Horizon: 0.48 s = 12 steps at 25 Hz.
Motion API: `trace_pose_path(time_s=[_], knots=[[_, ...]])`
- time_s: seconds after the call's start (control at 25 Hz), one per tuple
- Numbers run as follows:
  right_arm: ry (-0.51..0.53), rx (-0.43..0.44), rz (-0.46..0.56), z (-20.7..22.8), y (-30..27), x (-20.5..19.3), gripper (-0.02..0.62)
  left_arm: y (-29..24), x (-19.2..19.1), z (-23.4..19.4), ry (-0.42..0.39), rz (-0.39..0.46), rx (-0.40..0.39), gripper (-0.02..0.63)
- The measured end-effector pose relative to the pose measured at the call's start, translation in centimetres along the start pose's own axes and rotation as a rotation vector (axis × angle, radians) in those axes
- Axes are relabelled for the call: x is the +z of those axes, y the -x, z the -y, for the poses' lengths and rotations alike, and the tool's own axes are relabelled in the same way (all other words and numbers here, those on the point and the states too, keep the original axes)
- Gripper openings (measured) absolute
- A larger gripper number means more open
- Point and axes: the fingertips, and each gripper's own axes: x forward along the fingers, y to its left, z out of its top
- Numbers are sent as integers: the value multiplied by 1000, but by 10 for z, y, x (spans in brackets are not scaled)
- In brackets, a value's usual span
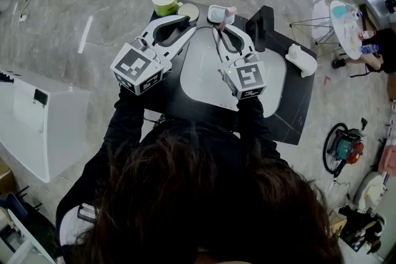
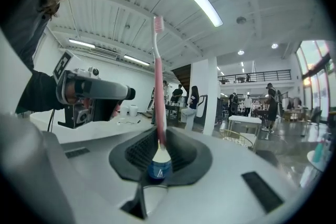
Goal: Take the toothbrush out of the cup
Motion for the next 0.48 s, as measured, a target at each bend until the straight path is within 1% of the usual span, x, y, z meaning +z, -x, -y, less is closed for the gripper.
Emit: trace_pose_path(time_s=[0.12,0.24,0.32,0.48], knots=[[-20,-29,11,12,6,1,52,-3,-7,0,7,-7,4,80],[-28,-55,24,22,13,5,52,-6,-13,0,-6,-17,14,79],[-30,-68,29,26,16,7,52,-7,-20,-2,-12,-24,35,78],[-34,-79,29,31,21,6,52,-6,-33,-7,10,-32,71,78]])
